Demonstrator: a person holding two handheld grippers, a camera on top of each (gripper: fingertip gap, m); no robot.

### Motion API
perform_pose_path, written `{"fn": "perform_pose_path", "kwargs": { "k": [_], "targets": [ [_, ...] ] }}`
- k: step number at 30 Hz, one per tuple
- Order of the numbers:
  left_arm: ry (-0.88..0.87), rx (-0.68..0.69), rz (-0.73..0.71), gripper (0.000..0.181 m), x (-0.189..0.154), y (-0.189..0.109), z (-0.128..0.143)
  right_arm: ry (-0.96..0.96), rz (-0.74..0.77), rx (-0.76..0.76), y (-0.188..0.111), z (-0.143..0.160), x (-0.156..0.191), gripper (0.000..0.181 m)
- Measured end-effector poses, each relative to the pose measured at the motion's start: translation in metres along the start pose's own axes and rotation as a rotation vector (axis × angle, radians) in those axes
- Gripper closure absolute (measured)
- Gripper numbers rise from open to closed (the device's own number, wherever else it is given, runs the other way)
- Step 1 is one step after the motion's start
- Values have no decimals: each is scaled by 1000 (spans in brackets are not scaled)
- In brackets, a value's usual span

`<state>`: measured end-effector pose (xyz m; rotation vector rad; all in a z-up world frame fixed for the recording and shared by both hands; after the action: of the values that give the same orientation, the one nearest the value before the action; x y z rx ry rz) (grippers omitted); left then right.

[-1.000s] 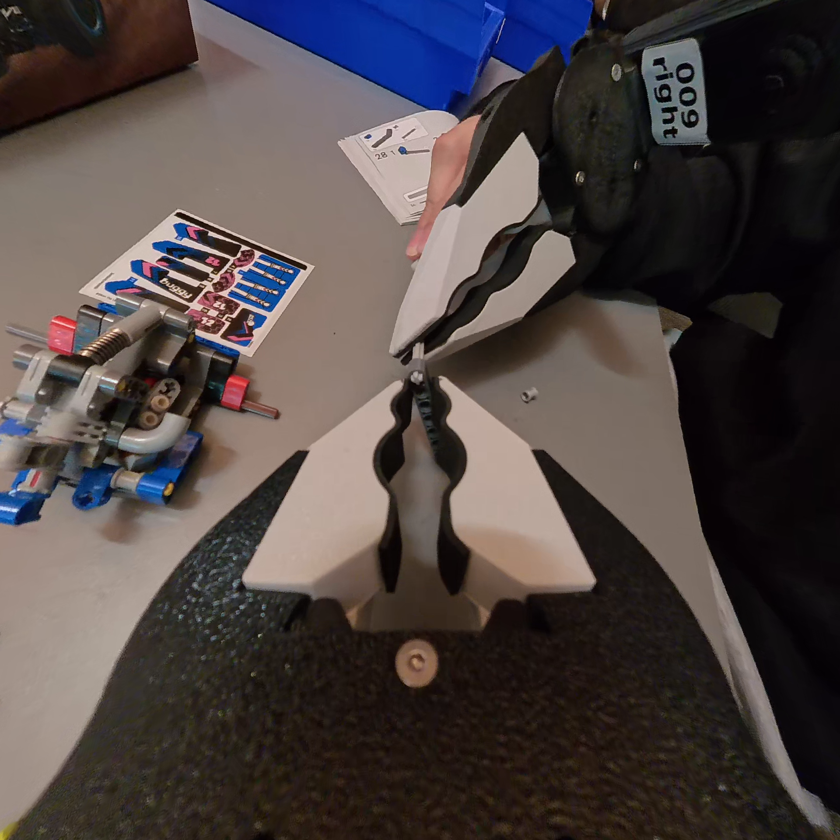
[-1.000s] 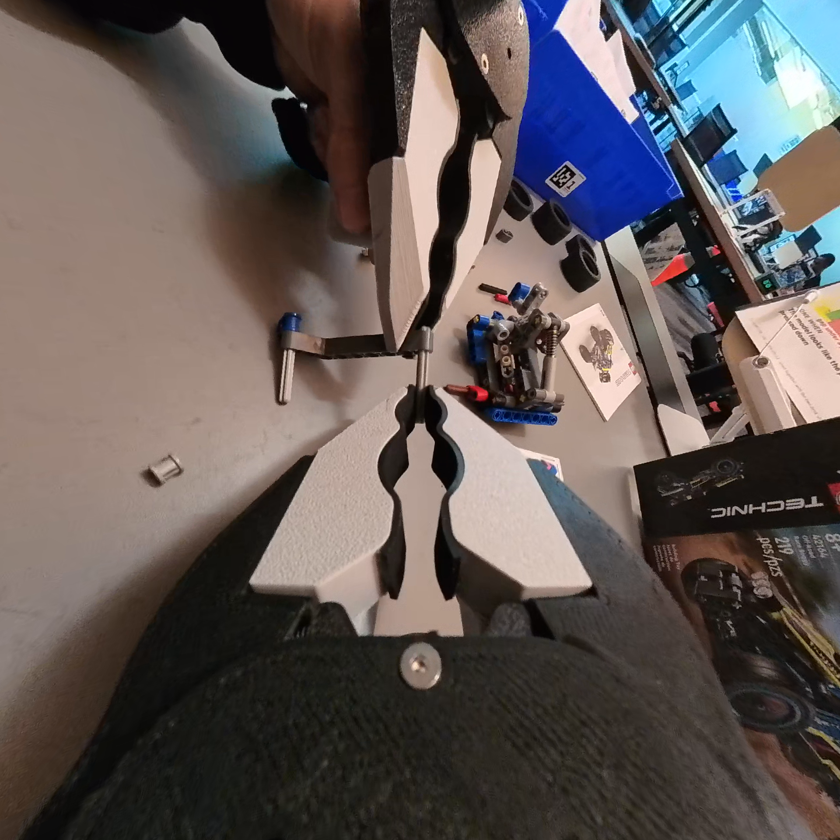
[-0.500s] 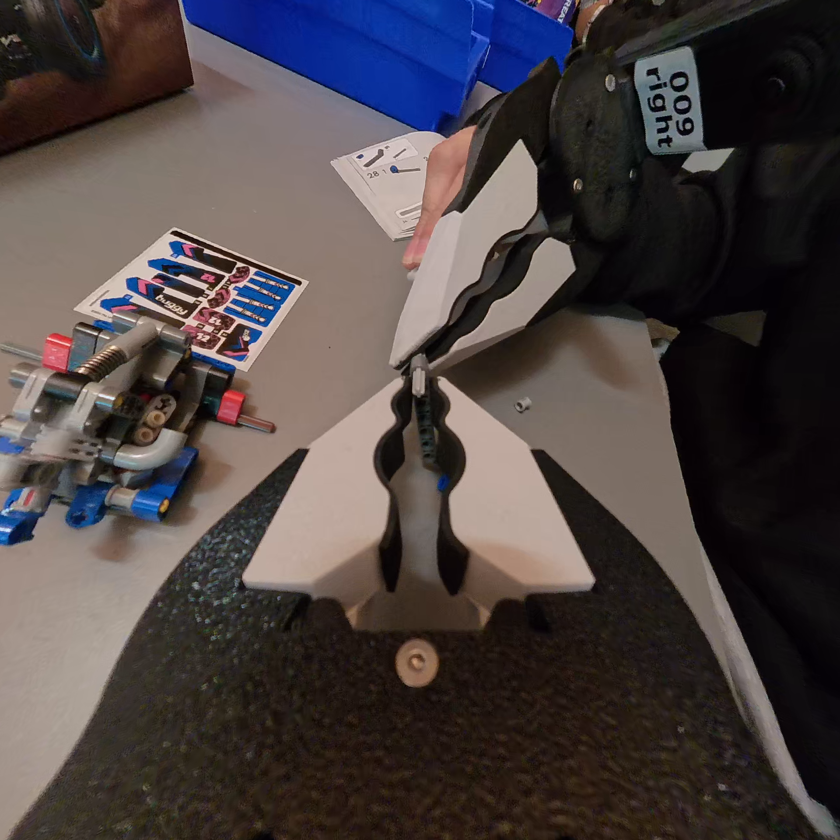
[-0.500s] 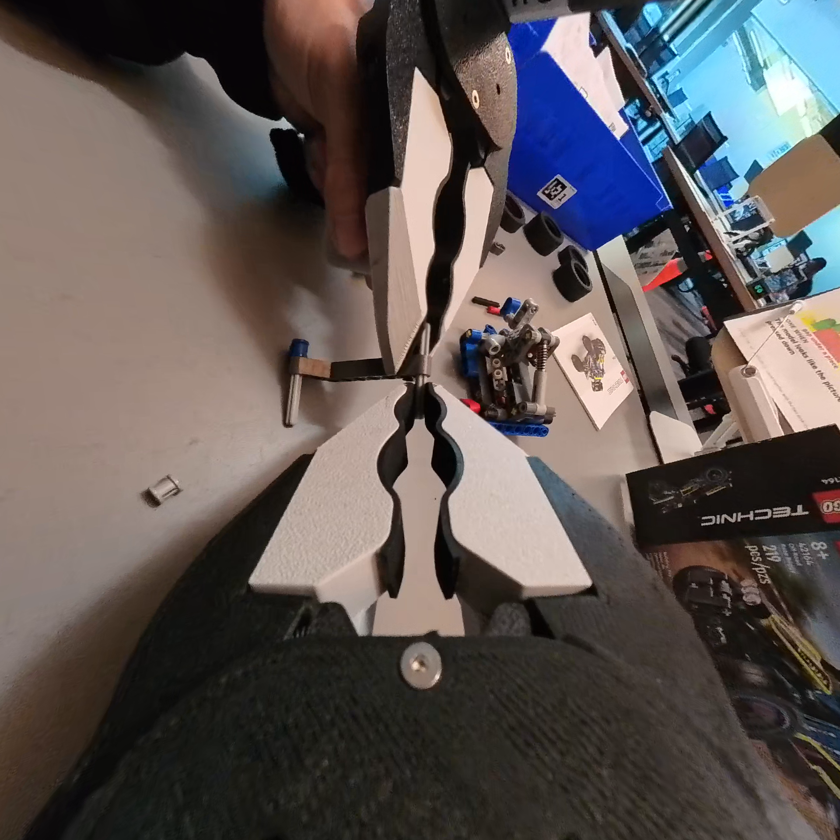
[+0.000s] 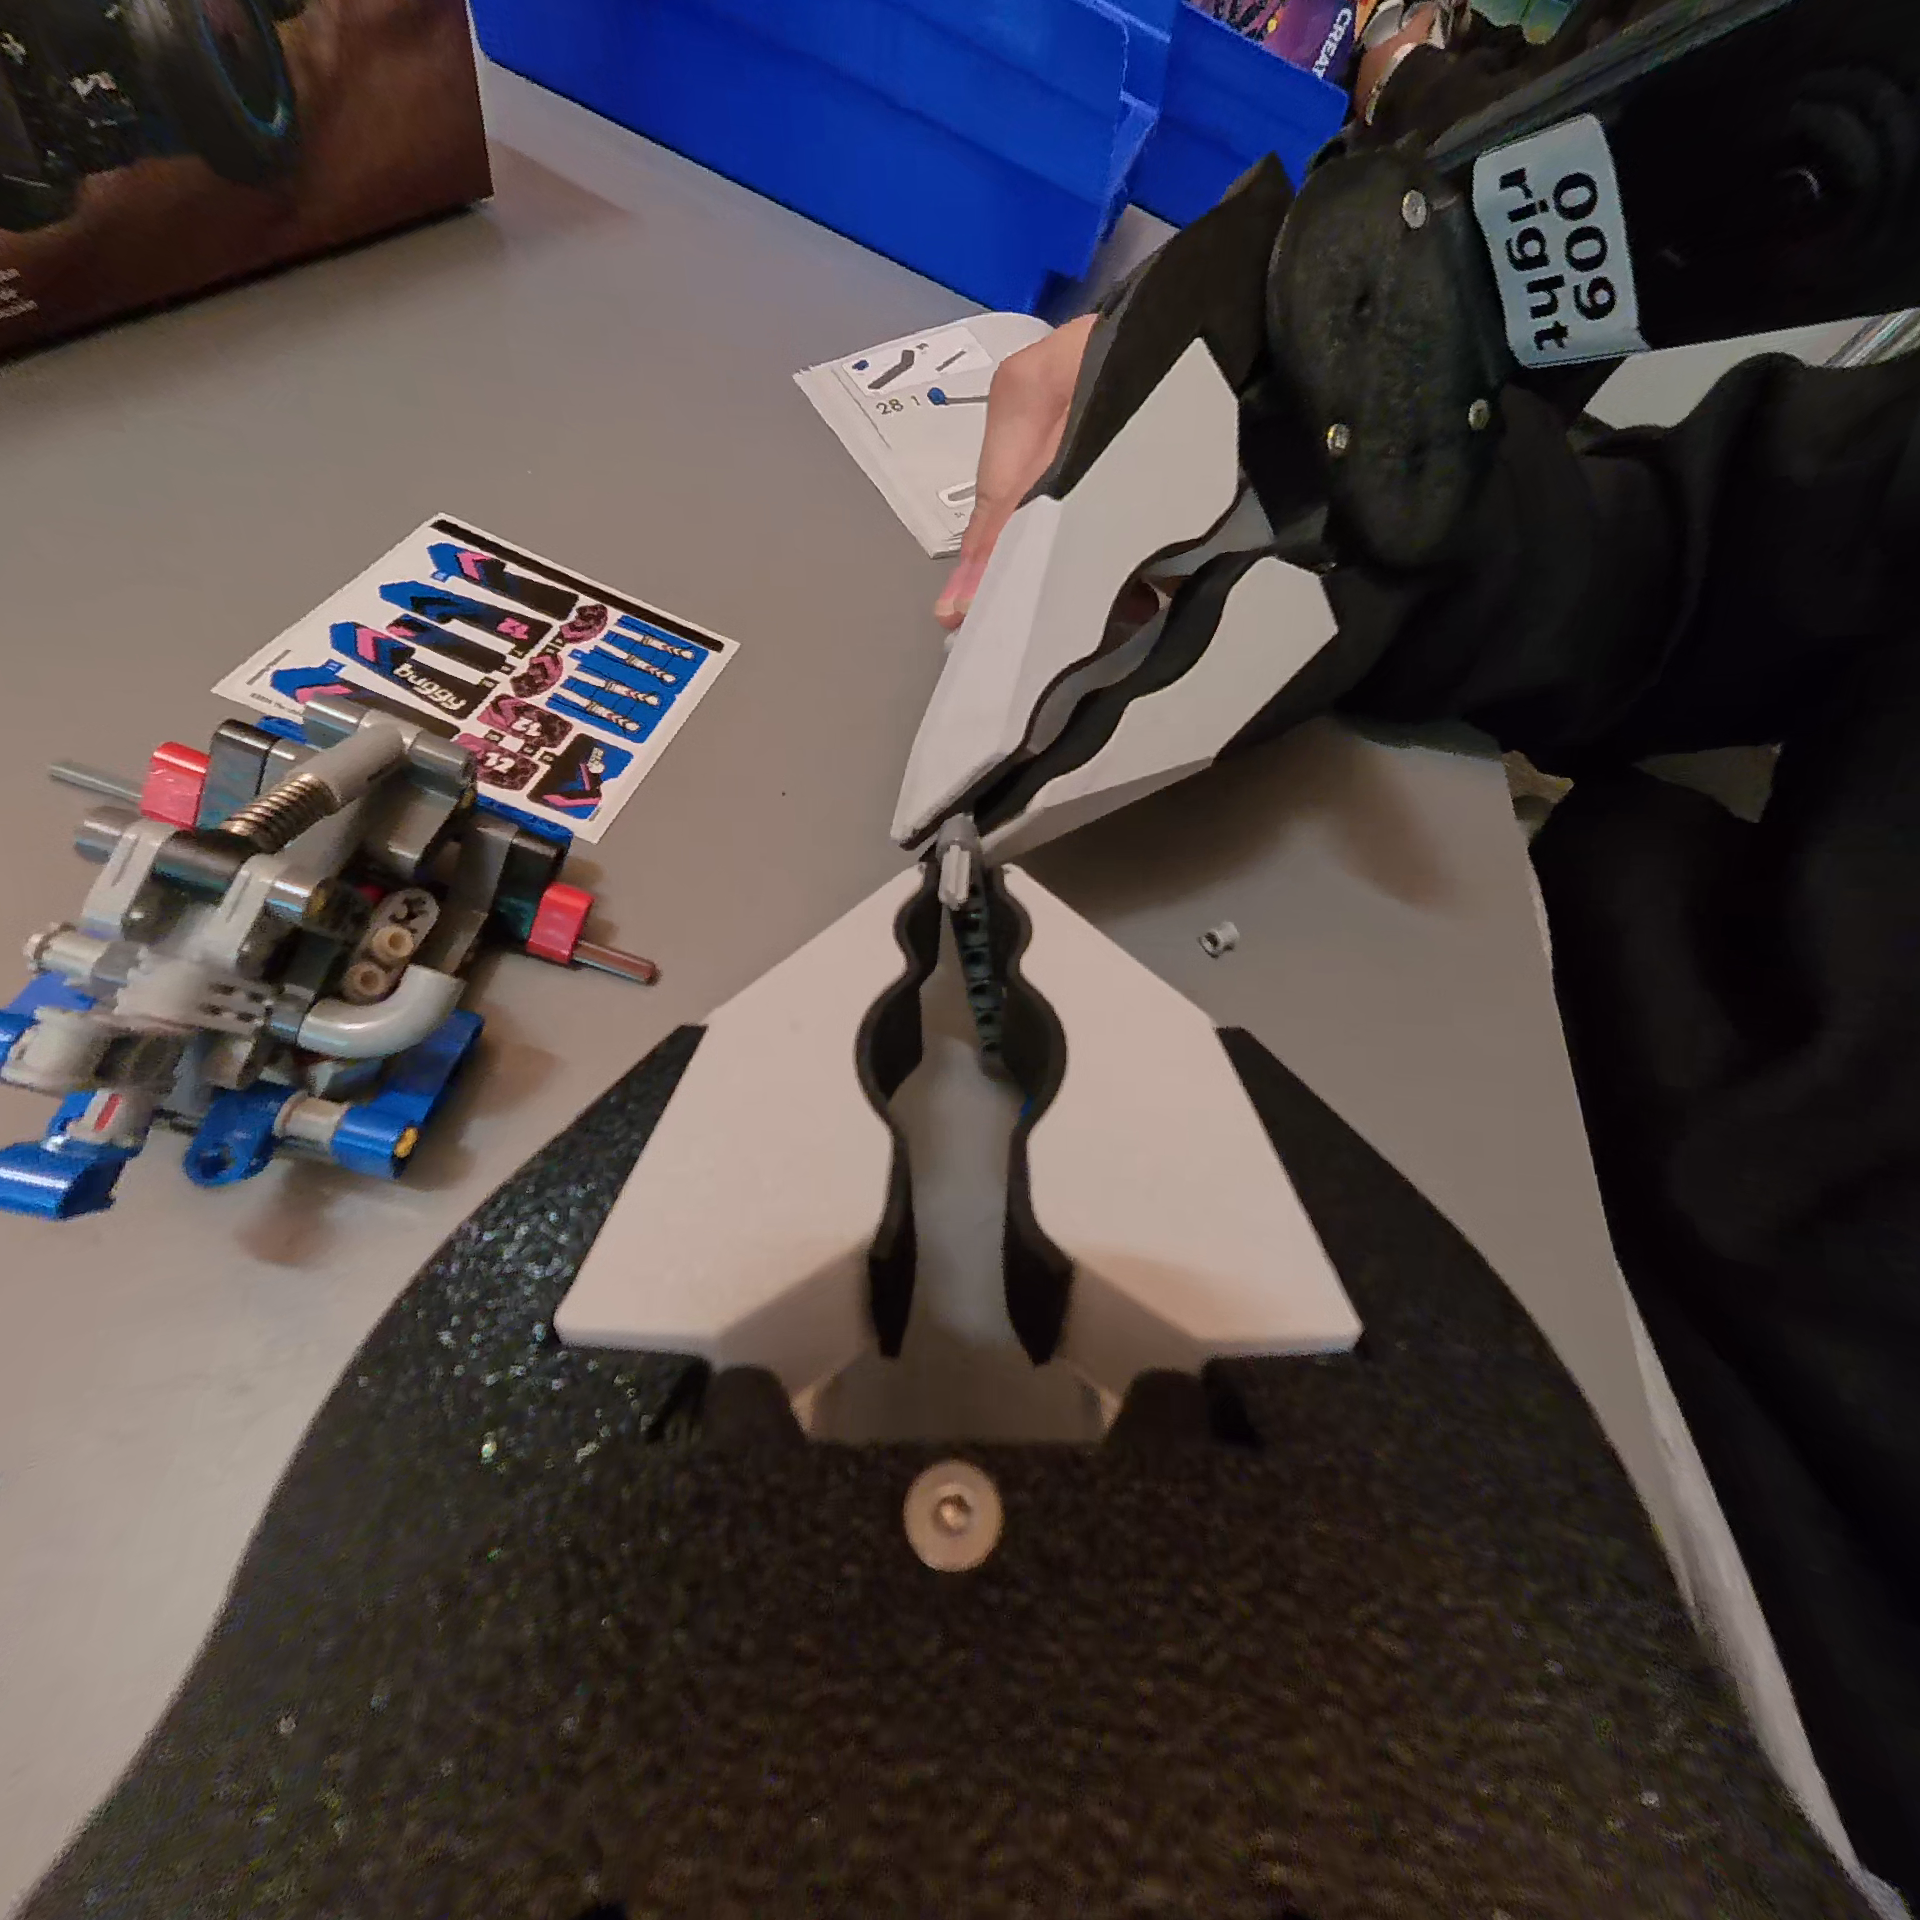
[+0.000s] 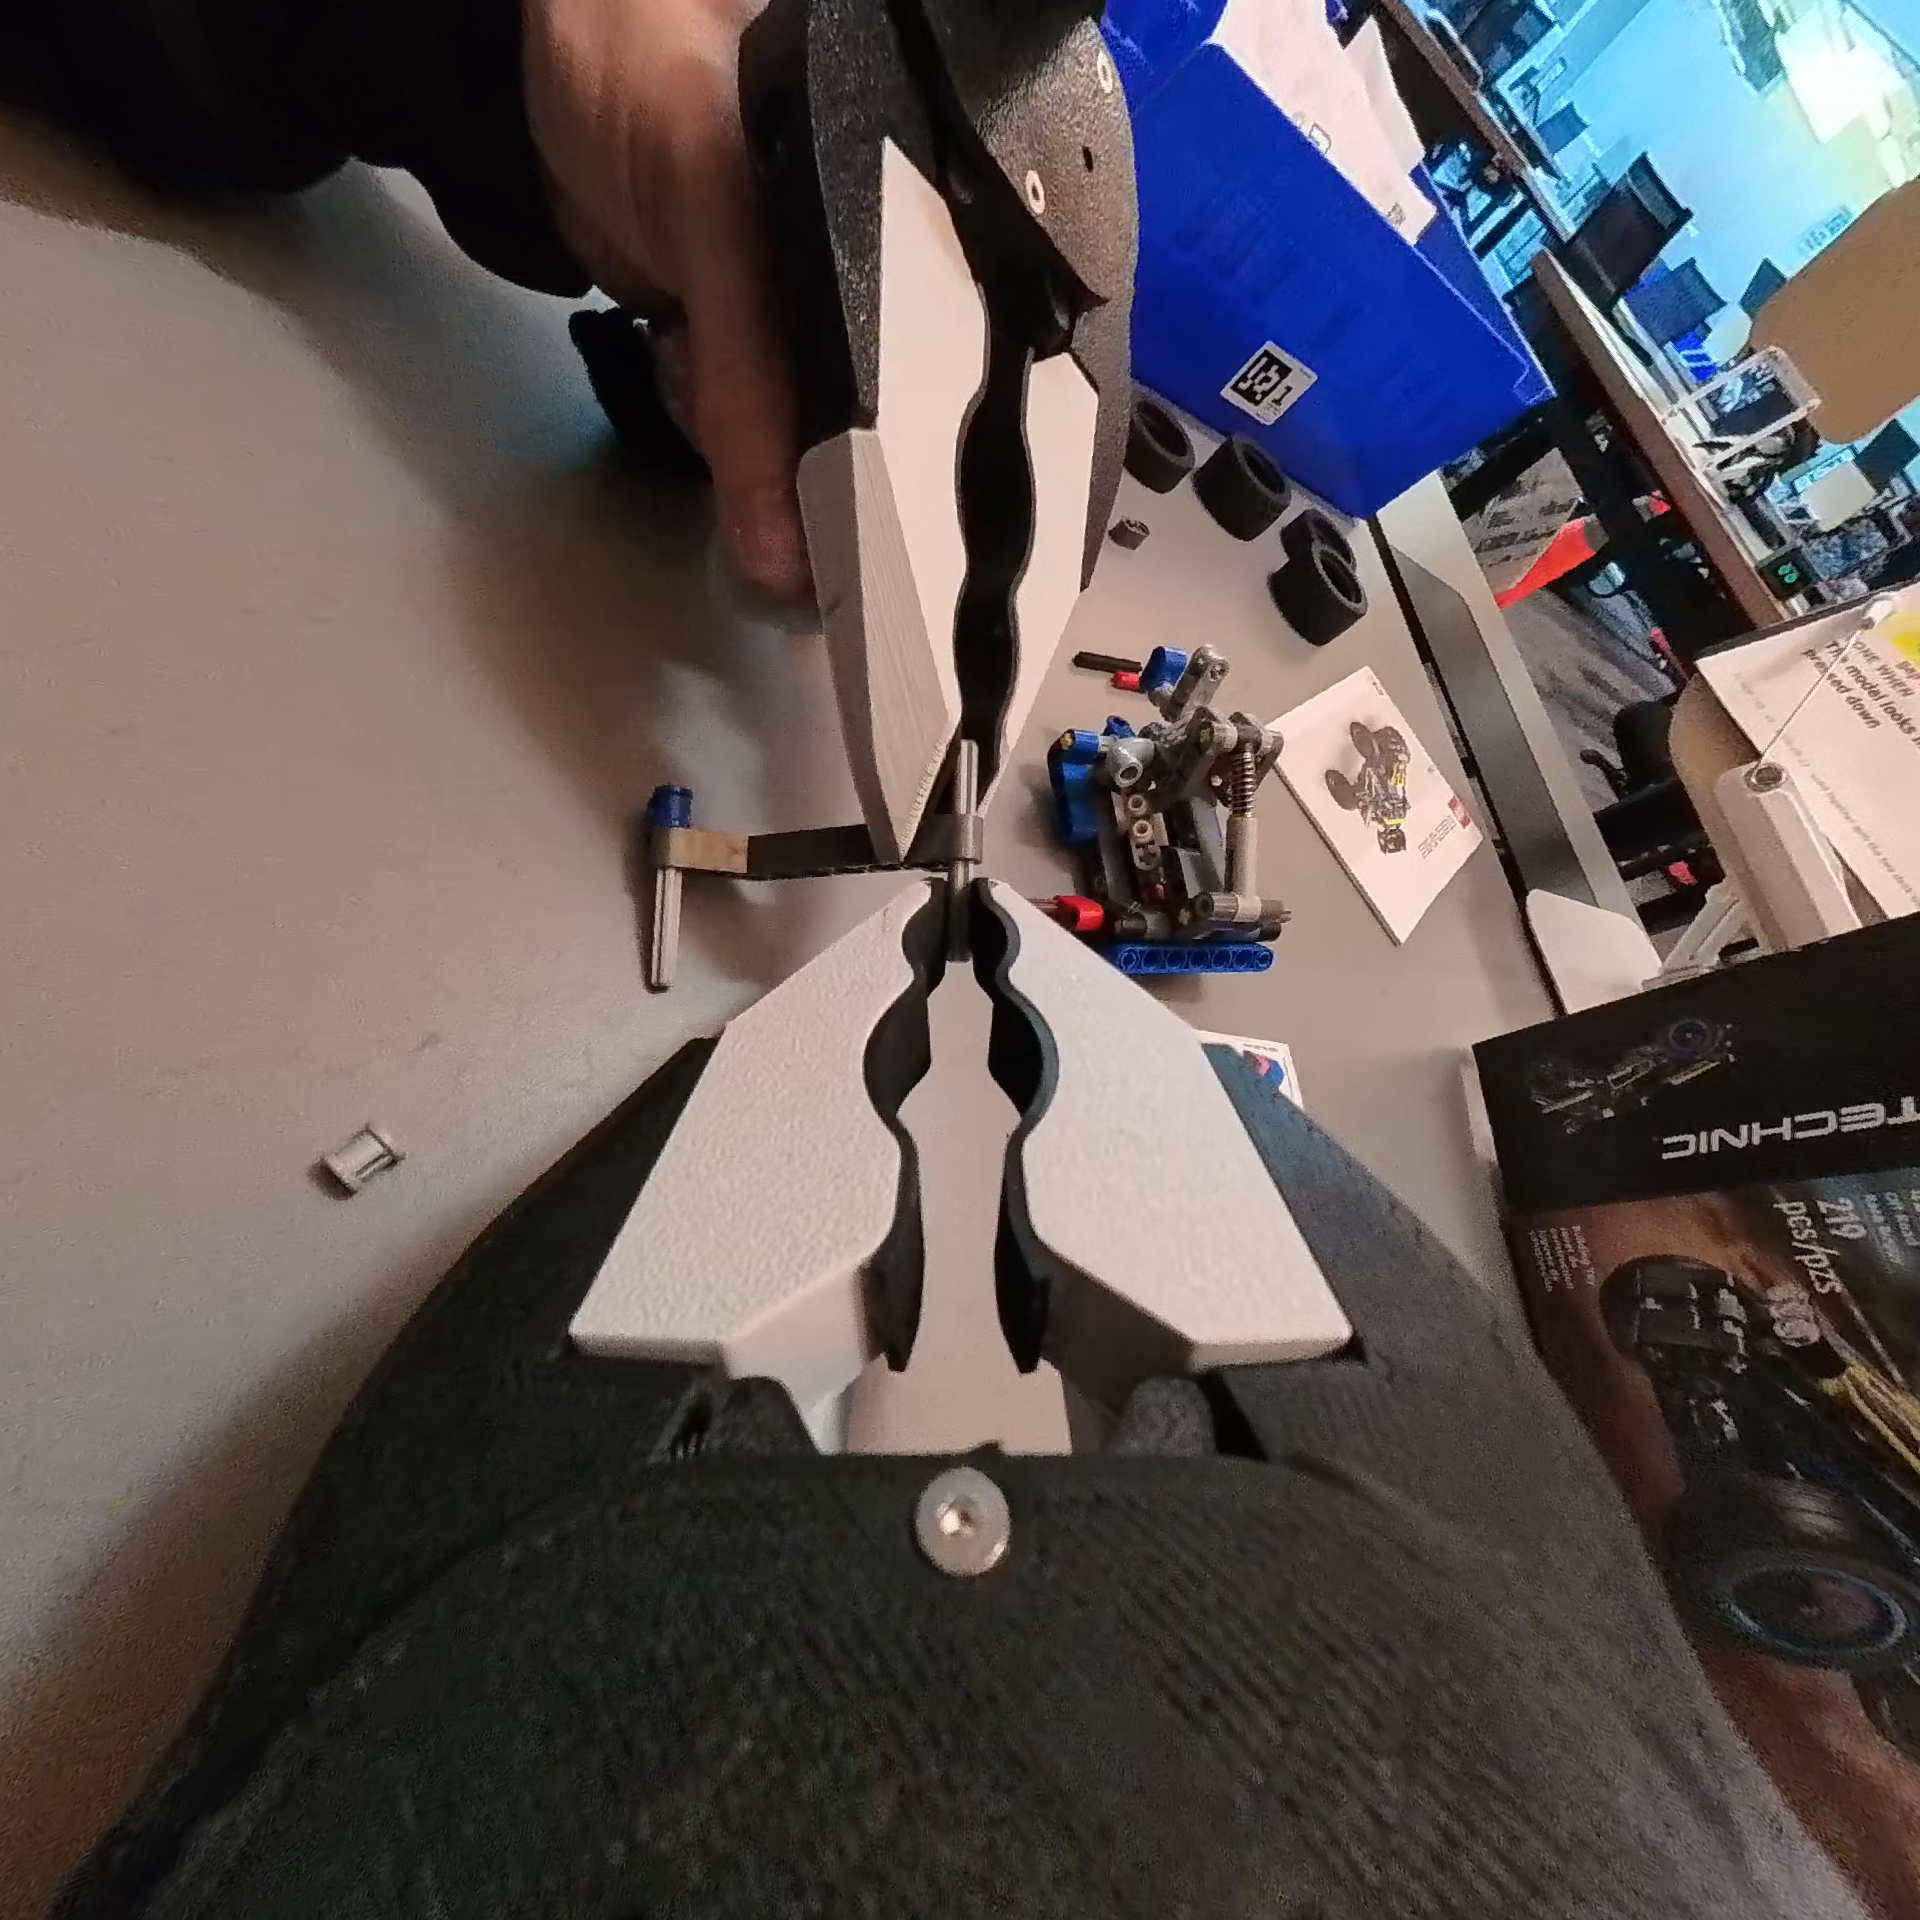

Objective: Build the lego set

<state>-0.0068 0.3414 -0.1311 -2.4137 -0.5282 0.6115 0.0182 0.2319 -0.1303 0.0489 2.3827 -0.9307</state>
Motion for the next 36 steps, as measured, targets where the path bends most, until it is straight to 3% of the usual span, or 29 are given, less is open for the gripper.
{"fn": "perform_pose_path", "kwargs": {
  "k": [8, 14, 17, 21, 23, 30, 36],
  "targets": [
    [136, -9, -28, 176, -10, 0, -2, 47, -74, -29, -2, 2, 1, 179],
    [66, -29, 14, 177, -14, -6, 5, 56, -146, -15, -8, 8, 4, 153],
    [13, -28, 36, 177, -16, -10, 11, 93, -270, -47, -23, 16, 5, 144],
    [-99, -34, 164, 177, -22, -14, 19, 20, -599, -17, -57, 31, 25, 151],
    [-141, -27, 249, 177, -26, -14, 23, -12, -658, -8, -66, 35, 34, 157],
    [-237, 35, 418, 177, -33, -4, 28, -66, -623, 59, -43, 30, 52, 152],
    [-245, 81, 466, 177, -36, 2, 30, -83, -609, 50, -36, 25, 54, 162]
  ]
}}
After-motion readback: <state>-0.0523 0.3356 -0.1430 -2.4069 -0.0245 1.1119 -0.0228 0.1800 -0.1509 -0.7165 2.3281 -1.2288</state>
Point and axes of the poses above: each gripper's, where its closed fingertips meet, y out along the fingers, z out of its underside, x = y × z across the jaws, the point moved 7 cm from there along -y, back along the fingers, and after that the axes turned 15 degrees about x, right-handed, at the moved point
